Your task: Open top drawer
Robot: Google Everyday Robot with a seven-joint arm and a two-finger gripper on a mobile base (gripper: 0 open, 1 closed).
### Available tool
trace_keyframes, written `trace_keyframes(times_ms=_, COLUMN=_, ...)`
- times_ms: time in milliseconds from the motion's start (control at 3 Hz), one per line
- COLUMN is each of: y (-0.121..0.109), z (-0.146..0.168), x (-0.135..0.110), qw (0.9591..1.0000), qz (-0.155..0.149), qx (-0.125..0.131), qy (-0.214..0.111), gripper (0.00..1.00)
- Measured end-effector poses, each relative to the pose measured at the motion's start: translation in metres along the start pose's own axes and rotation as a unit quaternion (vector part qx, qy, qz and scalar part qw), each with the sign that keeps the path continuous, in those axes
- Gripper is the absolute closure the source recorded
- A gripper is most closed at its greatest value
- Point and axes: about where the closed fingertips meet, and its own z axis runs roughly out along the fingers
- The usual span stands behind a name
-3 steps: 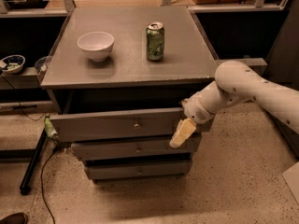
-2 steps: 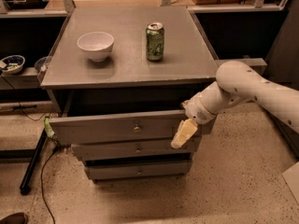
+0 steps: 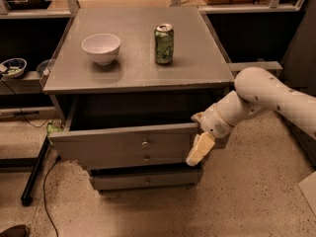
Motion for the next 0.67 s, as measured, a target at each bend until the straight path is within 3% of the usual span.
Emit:
trace_keyframes(times_ms=333, y=0.014, z=-0.008, x=0.002, qw=0.9998, qz=-0.005, qx=-0.016, qy=-0.007, gripper=0.00)
trace_keyframes(times_ms=667, y=0.049, z=-0.028, x=0.004, qw=0.9988, qz=-0.019, qx=-0.044, qy=-0.013, gripper=0.00)
